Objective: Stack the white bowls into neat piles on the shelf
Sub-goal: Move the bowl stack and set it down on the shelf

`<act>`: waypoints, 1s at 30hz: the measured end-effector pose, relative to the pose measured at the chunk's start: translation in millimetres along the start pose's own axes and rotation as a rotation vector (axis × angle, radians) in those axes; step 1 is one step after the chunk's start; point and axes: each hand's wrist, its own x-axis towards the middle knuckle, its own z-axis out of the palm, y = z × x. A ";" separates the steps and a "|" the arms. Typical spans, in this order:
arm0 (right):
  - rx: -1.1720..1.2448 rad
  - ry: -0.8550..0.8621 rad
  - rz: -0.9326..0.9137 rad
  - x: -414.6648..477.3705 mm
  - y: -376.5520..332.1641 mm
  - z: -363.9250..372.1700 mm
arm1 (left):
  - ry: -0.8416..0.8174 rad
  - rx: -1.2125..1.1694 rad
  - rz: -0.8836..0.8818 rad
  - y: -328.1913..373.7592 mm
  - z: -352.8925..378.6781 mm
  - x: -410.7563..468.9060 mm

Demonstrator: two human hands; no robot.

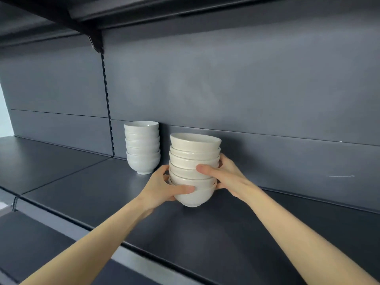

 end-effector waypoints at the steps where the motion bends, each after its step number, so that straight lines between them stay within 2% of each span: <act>1: -0.004 0.018 0.006 8.5 3.3 6.2 | -0.013 0.000 0.001 -5.3 -7.9 8.5; 10: -0.011 0.190 0.038 62.8 21.9 57.7 | -0.205 -0.008 0.042 -42.9 -72.5 76.3; 19: -0.052 0.344 0.045 86.8 26.0 85.4 | -0.328 -0.012 0.120 -63.6 -99.1 120.0; 25: -0.049 0.404 0.071 96.9 29.3 88.1 | -0.292 -0.028 0.200 -68.5 -96.1 125.1; 30: -0.113 0.486 0.086 108.6 33.5 91.8 | -0.184 -0.037 0.169 -77.3 -94.7 131.6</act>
